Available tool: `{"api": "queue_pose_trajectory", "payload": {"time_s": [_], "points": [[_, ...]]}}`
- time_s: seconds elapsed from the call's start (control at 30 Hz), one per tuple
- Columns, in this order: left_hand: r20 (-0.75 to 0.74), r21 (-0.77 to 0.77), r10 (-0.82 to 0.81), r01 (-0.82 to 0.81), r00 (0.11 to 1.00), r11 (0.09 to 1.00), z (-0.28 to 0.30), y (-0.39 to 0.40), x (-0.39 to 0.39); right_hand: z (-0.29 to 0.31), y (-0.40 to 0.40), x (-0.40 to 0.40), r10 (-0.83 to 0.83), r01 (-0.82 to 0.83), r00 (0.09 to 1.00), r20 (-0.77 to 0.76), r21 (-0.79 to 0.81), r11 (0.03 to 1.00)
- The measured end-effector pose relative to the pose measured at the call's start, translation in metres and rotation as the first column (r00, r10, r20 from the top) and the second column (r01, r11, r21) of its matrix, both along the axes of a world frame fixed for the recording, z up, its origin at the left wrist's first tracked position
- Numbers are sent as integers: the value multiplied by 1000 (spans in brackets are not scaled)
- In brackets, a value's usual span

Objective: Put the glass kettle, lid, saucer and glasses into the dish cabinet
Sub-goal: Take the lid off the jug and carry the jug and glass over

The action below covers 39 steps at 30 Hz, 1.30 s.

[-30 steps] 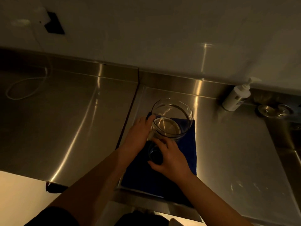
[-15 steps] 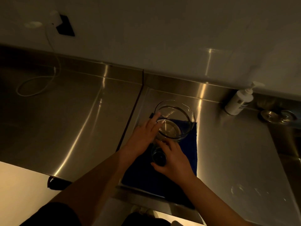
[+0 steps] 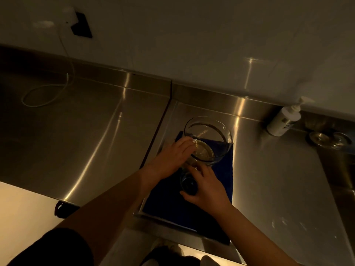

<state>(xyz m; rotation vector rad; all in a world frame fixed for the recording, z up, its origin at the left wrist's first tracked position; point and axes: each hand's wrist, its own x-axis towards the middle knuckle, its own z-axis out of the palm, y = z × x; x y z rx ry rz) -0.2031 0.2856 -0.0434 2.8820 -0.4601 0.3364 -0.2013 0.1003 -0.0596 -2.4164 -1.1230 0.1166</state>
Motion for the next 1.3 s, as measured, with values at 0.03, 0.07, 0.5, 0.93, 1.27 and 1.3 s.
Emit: {"api": "queue_pose_trajectory", "payload": {"time_s": [0.03,0.07,0.5,0.93,1.27,1.3], "points": [[-5,-29,3,-3,1000,1000,1,-1,0,1,0,0,1,-1,1000,5,-6,1000],[-14,-54,4,-5,1000,999,2,-1,0,1,0,0,7,-7,1000,12,-12,1000],[60,-77,210,-205,976,976,32,57,-48,18,63,-15,193,-194,979,68,21,981],[158,-153,473,-452,867,879,54,244,-196,28,265,-114,399,-399,917,13,83,913],[144,-129,609,-595,780,793,47,418,-331,21,456,-229,518,-516,856,4,85,852],[150,-136,619,-604,771,785,48,431,-341,20,472,-237,529,-527,848,-1,82,846]]}}
